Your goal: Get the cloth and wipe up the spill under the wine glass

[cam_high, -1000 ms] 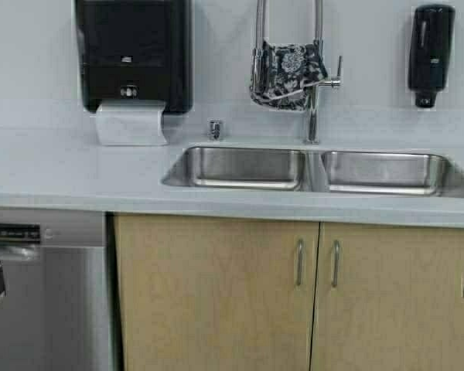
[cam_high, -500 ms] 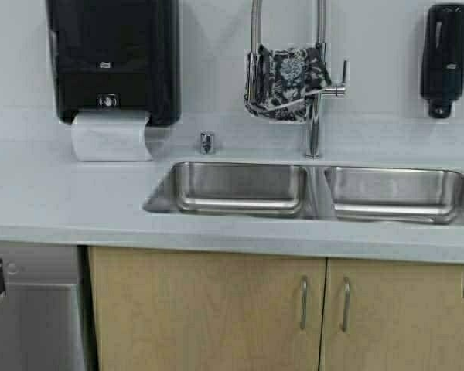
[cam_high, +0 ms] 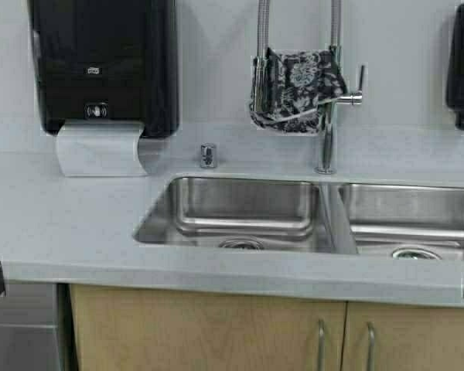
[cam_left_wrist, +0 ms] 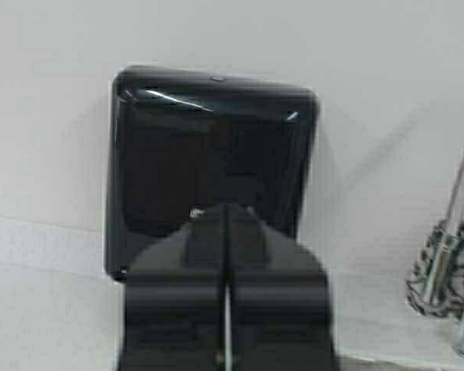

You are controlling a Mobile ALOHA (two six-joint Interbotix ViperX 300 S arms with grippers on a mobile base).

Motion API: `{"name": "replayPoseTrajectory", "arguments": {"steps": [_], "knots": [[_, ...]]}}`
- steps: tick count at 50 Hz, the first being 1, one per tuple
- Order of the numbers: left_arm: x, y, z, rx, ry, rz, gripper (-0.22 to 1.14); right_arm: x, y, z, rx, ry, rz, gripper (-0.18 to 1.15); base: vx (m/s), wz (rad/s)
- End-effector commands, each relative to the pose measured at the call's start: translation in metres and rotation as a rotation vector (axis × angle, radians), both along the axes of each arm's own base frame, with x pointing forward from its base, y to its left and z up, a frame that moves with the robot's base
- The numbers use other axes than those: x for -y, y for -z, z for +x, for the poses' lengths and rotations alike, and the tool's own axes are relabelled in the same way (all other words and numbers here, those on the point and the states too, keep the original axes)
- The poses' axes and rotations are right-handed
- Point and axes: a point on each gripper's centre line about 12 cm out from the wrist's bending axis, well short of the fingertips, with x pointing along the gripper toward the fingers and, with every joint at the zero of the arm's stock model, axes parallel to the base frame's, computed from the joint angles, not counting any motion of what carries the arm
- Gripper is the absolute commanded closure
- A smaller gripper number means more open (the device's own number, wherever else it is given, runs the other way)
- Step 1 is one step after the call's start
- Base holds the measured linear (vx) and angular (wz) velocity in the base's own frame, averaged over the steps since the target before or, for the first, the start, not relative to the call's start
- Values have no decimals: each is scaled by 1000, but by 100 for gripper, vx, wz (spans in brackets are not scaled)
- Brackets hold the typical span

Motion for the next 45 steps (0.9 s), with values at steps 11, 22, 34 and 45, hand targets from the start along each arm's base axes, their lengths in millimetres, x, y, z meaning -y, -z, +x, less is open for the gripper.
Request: {"name": "replayPoseTrajectory", "arguments": {"steps": [11,22,34,45], "knots": [[0,-5,-1,12,-3,2,89,-42,10,13,-25,-157,-4,91,28,2],[0,-6,-7,21,-4,4,89,-73,25,11,14,-283,22,80,26,1],[0,-5,-9,12,-6,3,89,-87,60,33,0,-309,42,49,21,0],[0,-3,-7,2,-6,3,89,-102,104,61,-39,-323,64,20,11,1]]}}
